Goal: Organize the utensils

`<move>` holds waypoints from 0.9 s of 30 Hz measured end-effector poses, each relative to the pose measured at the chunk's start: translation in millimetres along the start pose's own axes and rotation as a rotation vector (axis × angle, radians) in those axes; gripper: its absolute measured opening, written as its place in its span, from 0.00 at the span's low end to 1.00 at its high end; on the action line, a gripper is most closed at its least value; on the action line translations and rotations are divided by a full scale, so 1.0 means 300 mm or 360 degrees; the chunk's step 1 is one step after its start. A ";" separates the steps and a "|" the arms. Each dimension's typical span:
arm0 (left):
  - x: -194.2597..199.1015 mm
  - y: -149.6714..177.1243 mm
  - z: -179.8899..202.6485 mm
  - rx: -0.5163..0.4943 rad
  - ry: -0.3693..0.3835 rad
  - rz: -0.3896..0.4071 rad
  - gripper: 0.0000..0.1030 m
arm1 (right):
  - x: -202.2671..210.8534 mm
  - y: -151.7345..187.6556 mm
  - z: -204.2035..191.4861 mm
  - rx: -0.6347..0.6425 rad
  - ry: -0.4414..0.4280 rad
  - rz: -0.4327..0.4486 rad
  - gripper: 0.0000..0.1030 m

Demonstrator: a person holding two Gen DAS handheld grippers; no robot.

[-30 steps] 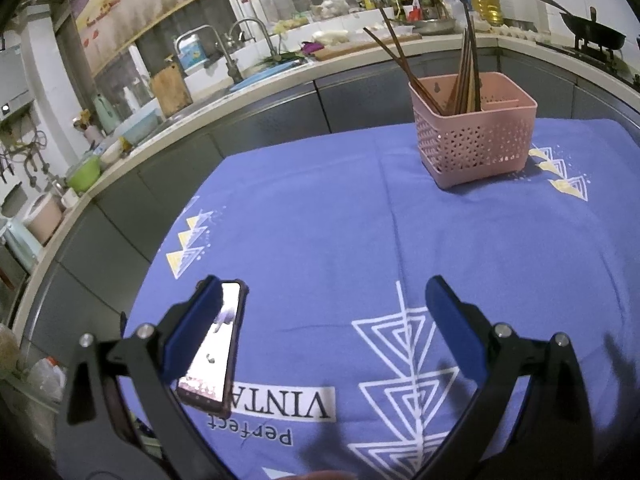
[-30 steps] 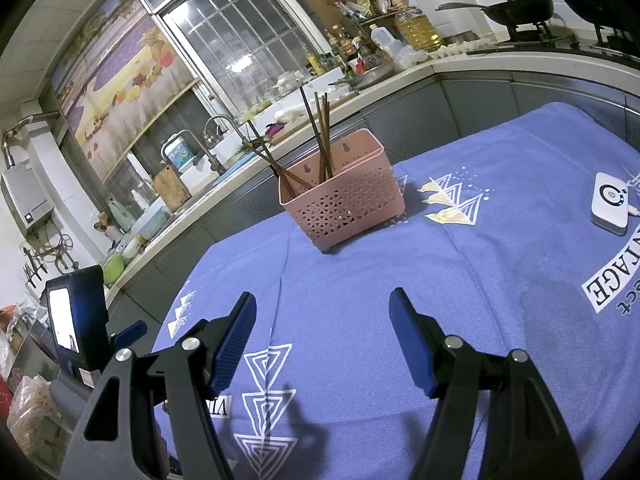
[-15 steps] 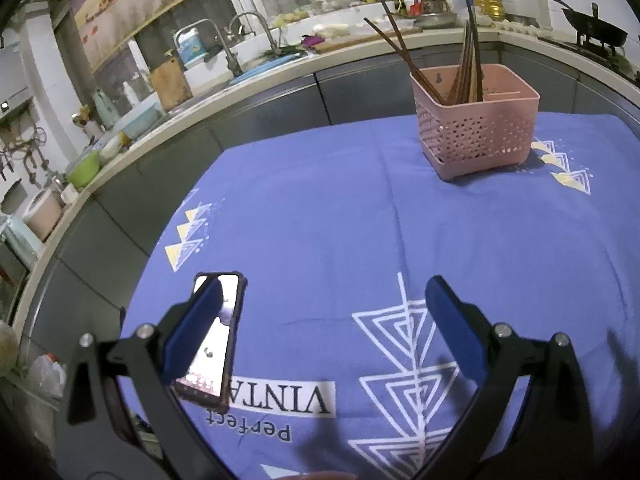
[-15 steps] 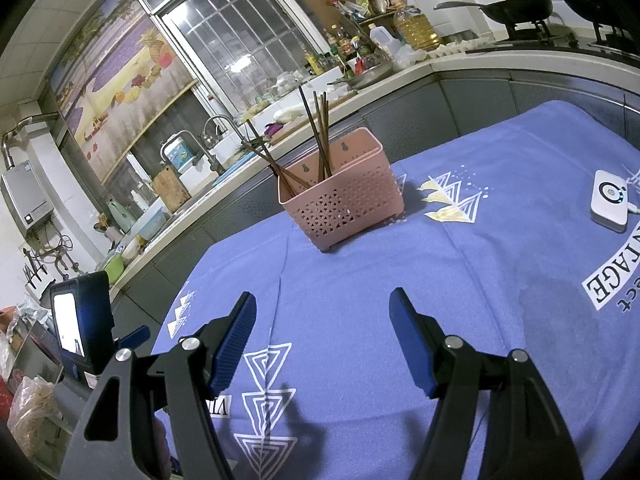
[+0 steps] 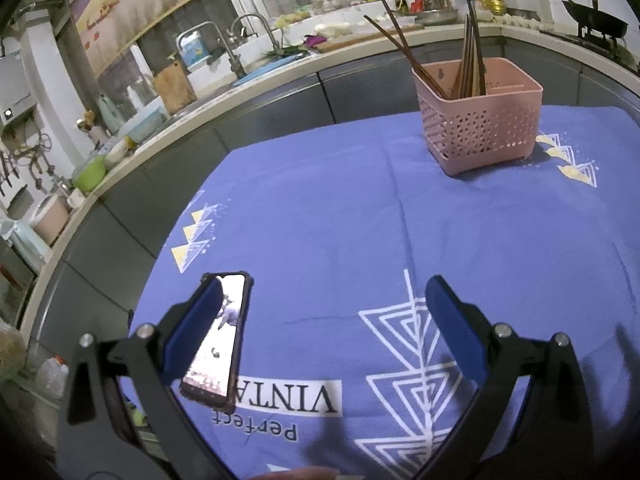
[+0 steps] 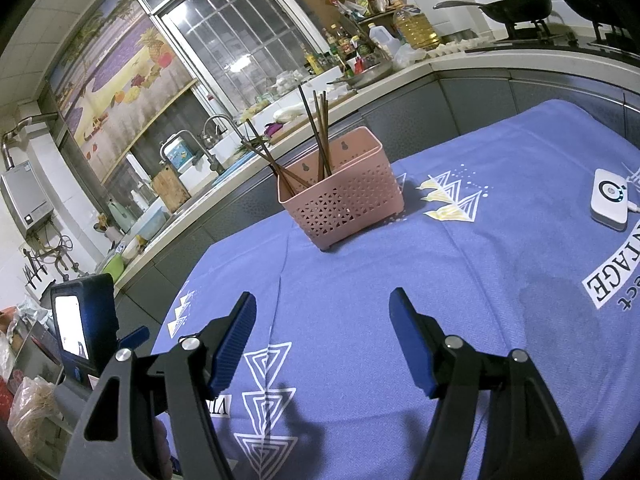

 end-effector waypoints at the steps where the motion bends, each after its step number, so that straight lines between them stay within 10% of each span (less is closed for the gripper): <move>1: 0.000 0.000 0.002 -0.0006 -0.0009 0.0002 0.94 | 0.000 0.000 0.000 0.0000 0.0000 0.0000 0.67; 27: -0.003 0.013 0.047 -0.0075 -0.0008 -0.0027 0.94 | -0.009 0.027 0.006 -0.0004 0.0000 0.0007 0.67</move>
Point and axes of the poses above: each gripper's, at about its wrist camera, not at the fingertips, and x roughly against the way its jaws point, z to its right, y to its underside, the point moved 3 cm from there along -x, roughly the way its jaws point, and after that the axes turned 7 degrees about -x, right-handed, at the moved point
